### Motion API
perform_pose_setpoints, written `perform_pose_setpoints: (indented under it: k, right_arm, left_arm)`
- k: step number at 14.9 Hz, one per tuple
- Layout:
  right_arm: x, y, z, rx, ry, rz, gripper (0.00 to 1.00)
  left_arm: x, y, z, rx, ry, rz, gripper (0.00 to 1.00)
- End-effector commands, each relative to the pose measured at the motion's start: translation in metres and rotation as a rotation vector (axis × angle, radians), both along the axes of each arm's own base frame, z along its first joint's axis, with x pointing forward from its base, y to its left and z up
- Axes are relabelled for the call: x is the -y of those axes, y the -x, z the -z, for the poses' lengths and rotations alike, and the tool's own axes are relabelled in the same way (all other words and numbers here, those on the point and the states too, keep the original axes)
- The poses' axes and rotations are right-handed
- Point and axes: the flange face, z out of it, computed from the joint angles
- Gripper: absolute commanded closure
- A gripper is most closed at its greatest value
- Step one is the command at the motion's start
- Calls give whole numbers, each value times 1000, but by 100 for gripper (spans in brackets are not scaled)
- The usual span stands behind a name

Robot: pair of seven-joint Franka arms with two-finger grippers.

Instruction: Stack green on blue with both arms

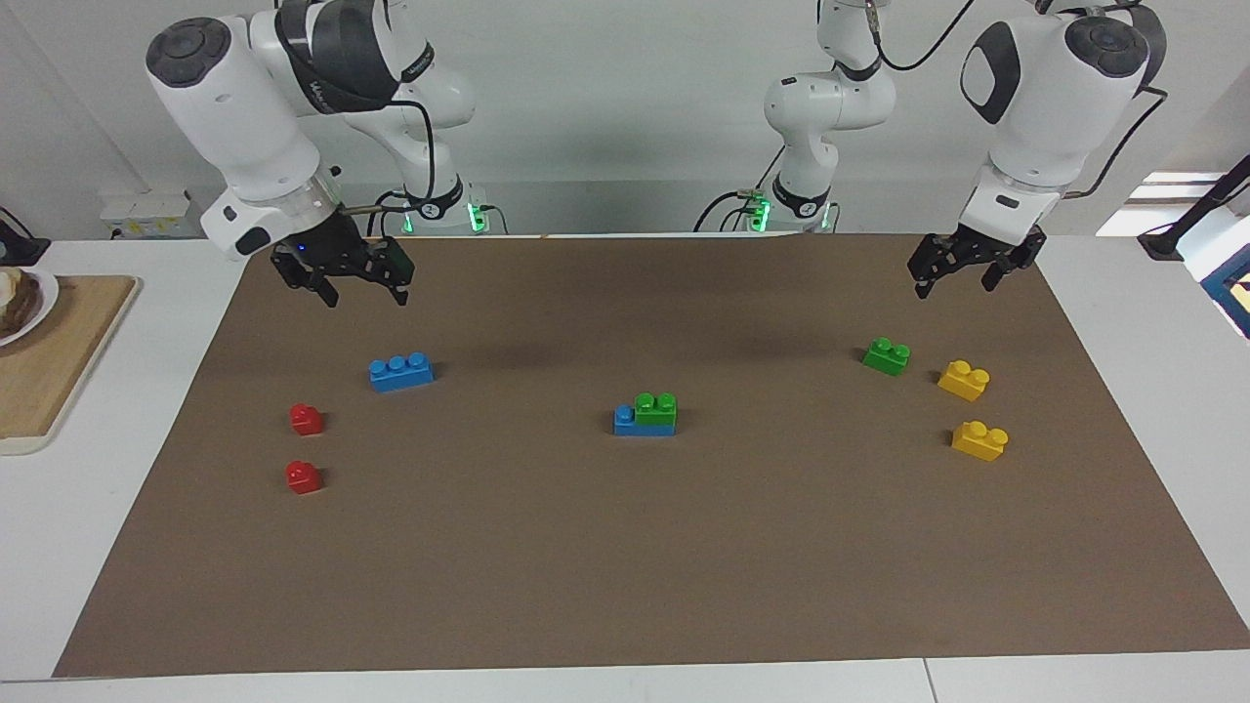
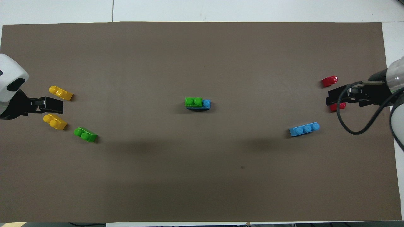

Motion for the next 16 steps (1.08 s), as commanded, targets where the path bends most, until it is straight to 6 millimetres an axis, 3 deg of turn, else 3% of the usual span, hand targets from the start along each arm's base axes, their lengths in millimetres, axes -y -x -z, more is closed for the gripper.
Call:
perform_pose_setpoints:
  k: [1,5,8,16]
  right_arm:
    - [33,10,-3,-14,15,-24,0]
    - [41,8,-19,-19,29,-13,0]
    - [43,2,-32,-35,27,-9,0]
    - [48,7,-30,-68,50,1,0]
  left_arm:
    - [-7,2,0,22,32,-12,0]
    - [-8,-7,11,7,35,-20,0]
    - [-8,-7,6,27,67,-68,0]
    - [-3,-9,-19,13,94,-81,0]
